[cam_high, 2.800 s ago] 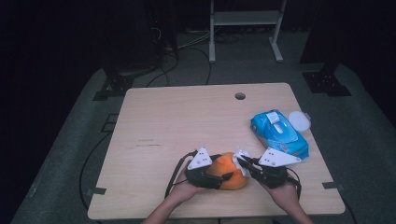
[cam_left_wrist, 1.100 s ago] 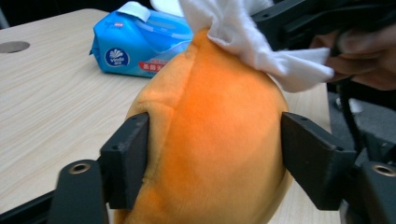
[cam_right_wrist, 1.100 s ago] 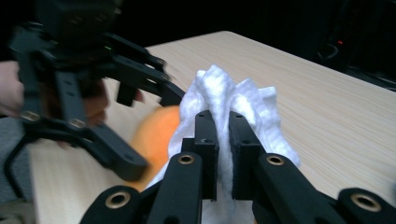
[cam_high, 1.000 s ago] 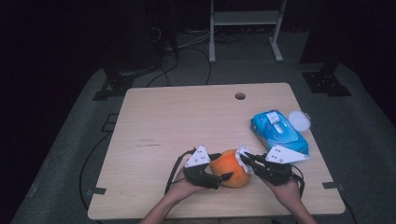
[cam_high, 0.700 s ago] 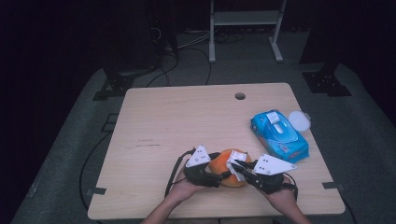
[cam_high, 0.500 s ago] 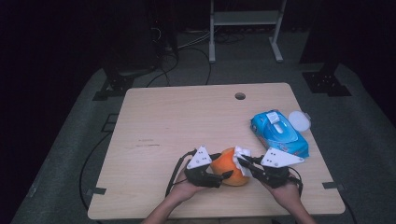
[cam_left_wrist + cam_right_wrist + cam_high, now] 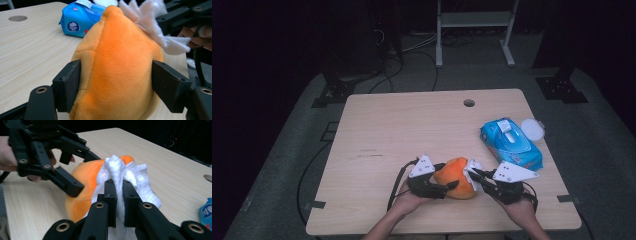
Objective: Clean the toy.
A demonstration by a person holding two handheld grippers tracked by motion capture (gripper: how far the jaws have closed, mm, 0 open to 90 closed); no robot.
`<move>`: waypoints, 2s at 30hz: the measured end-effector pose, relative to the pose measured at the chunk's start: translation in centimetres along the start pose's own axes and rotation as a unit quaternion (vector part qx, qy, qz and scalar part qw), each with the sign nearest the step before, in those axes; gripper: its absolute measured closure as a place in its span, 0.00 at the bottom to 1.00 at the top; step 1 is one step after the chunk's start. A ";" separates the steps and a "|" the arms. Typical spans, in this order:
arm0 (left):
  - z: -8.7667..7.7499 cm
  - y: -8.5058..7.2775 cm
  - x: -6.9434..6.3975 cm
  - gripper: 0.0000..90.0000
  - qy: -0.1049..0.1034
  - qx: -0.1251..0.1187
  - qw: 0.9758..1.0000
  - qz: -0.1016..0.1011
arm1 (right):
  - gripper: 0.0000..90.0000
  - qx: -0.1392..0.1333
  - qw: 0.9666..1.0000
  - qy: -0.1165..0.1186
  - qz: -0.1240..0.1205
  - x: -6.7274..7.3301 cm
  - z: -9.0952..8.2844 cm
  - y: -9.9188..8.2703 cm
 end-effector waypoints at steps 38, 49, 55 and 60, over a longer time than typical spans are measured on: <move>0.5 0.1 -0.9 0.29 0.002 0.015 0.999 0.039 | 0.92 -0.008 1.000 0.002 0.008 -0.3 0.2 0.7; 1.4 -0.3 -0.5 0.13 -0.019 0.019 1.000 0.015 | 0.92 -0.004 0.999 0.001 0.042 -2.0 -0.4 -0.1; 0.9 0.0 -1.0 0.37 0.009 0.019 0.999 0.049 | 0.92 -0.006 1.000 0.004 0.030 -1.0 0.0 0.3; -1.3 1.6 0.1 0.41 -0.017 0.001 0.999 0.051 | 0.92 -0.026 0.998 0.027 0.056 -0.7 -0.6 0.9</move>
Point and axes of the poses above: each handheld gripper's, and its own axes: z roughly forward along the jaws, y roughly out of its top, x roughly to its left, the point moved 1 cm from there along z, roughly forward along the jaws, and after that the axes turned 15 degrees about z, right-handed, at the moved point
